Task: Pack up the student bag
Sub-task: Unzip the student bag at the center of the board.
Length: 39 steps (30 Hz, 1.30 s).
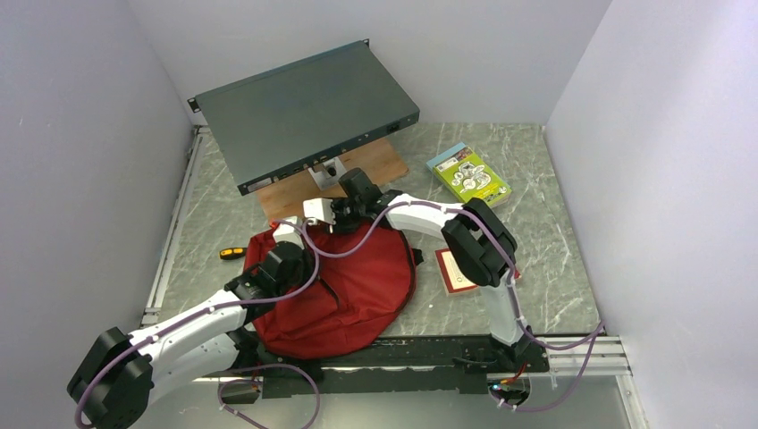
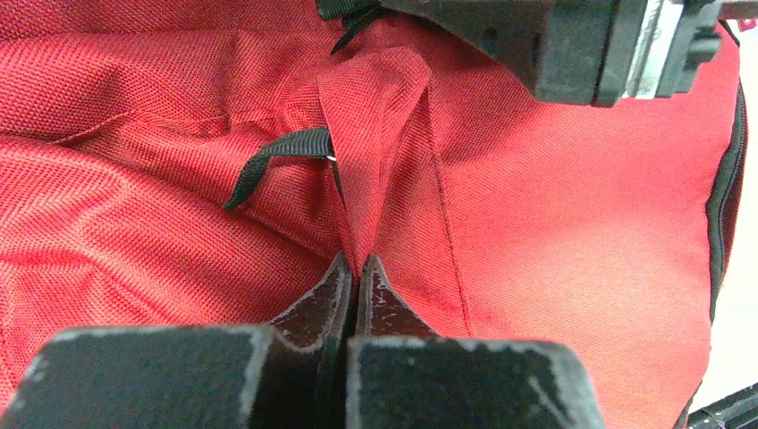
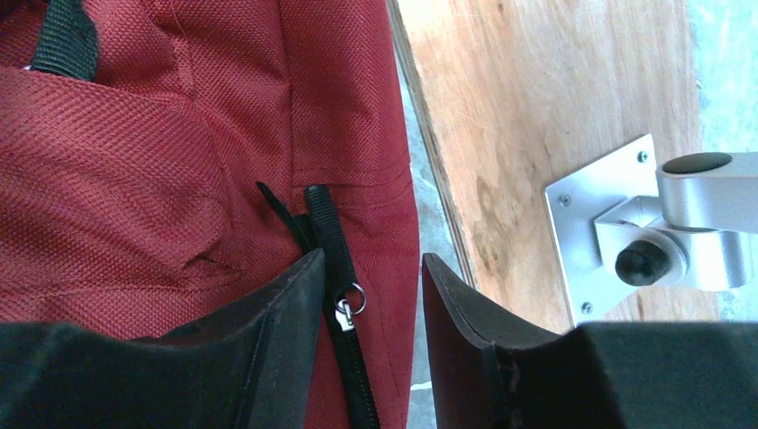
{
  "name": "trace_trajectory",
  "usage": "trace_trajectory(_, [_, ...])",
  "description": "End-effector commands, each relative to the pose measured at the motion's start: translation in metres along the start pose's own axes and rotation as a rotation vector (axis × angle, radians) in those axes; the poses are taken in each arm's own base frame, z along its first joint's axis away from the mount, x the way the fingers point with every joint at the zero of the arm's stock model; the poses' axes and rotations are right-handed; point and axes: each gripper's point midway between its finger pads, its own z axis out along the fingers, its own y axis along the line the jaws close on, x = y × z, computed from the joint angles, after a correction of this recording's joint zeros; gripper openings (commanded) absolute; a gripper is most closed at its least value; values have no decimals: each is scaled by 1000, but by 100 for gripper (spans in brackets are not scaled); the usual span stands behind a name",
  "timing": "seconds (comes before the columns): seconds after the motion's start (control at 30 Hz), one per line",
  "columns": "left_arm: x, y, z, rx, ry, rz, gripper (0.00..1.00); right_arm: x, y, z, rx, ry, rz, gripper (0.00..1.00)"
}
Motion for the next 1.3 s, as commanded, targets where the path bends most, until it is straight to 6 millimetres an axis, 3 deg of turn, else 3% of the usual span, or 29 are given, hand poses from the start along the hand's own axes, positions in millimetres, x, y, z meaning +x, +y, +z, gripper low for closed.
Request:
trace_trajectory(0.0, [19, 1, -3, 3, 86, 0, 0, -4, 5, 10, -20, -6, -23, 44])
trace_trajectory(0.07, [19, 2, -3, -2, 87, -5, 0, -2, 1, 13, 17, 9, 11, 23])
trace_trajectory(0.2, [21, 5, -3, -21, 92, -16, 0, 0, -22, 4, 188, 11, 80, 0])
trace_trajectory(0.37, [25, 12, -3, -53, 98, -39, 0, -11, -41, -23, 334, -61, 200, 0])
trace_trajectory(0.83, [28, 27, -5, -137, 92, -89, 0, -18, -51, -98, 547, -437, 707, 0])
trace_trajectory(1.03, [29, 44, -10, -218, 70, -133, 0, 2, -61, -136, 604, -641, 996, 0])
trace_trajectory(1.27, [21, 57, -17, -291, 25, -151, 0, 26, -59, -180, 616, -710, 1075, 0])
